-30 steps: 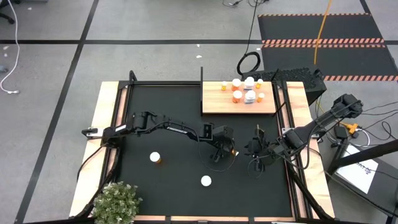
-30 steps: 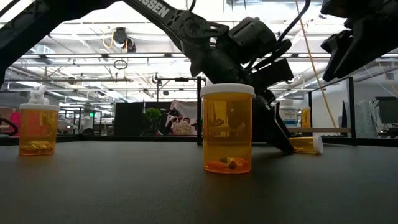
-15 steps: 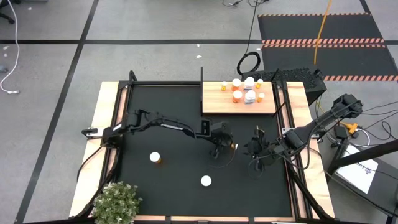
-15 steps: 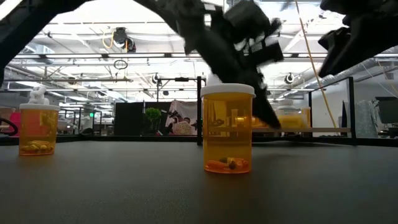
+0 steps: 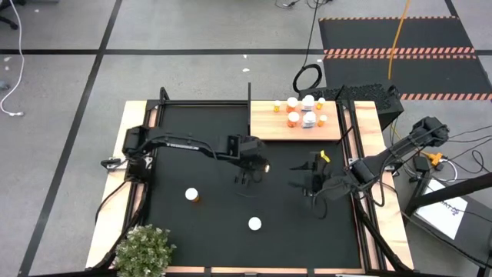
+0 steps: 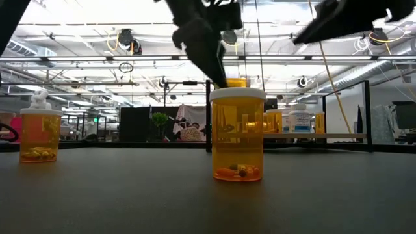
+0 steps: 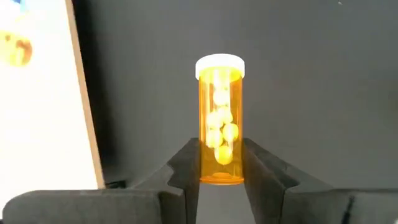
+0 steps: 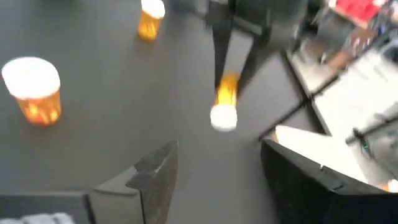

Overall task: Pick and place medicine bottles onto shelf by color
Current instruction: Put the small orange pill bottle on the shelf aligned with the other small orange pill bottle

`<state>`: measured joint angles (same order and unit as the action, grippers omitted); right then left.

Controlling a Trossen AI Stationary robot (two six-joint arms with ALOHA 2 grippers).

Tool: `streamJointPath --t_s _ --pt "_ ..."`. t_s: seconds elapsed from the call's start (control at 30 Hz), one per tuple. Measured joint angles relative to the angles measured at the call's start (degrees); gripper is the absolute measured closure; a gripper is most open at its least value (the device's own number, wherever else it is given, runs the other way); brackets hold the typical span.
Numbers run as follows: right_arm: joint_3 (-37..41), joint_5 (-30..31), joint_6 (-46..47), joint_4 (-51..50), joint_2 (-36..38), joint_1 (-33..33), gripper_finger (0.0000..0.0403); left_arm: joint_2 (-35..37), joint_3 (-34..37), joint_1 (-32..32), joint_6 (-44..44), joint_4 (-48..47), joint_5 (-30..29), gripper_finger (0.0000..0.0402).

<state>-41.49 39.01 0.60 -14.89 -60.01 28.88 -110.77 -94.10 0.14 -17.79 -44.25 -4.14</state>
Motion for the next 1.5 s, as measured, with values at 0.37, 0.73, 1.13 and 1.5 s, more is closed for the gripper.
streamJointPath --t_s 0.37,0.73,1.13,1.5 --pt "0.0 -4.7 -4.3 8.3 -0.5 -4.8 0.0161 4.5 22.6 -1.2 6.0 38.8 3.9 0.0294" --pt "0.0 -19.9 -4.0 10.3 -7.1 -11.2 0.0162 4.2 24.3 -2.3 5.2 46.5 3.9 0.0293" --pt "0.0 -15.2 -8.0 10.2 -10.2 -12.0 0.0164 4.2 24.3 -3.2 6.5 47.8 4.6 0.0293" --pt "0.0 -13.9 -8.9 9.9 -9.5 -11.9 0.022 4.2 24.3 -3.5 8.7 49.0 4.1 0.0293"
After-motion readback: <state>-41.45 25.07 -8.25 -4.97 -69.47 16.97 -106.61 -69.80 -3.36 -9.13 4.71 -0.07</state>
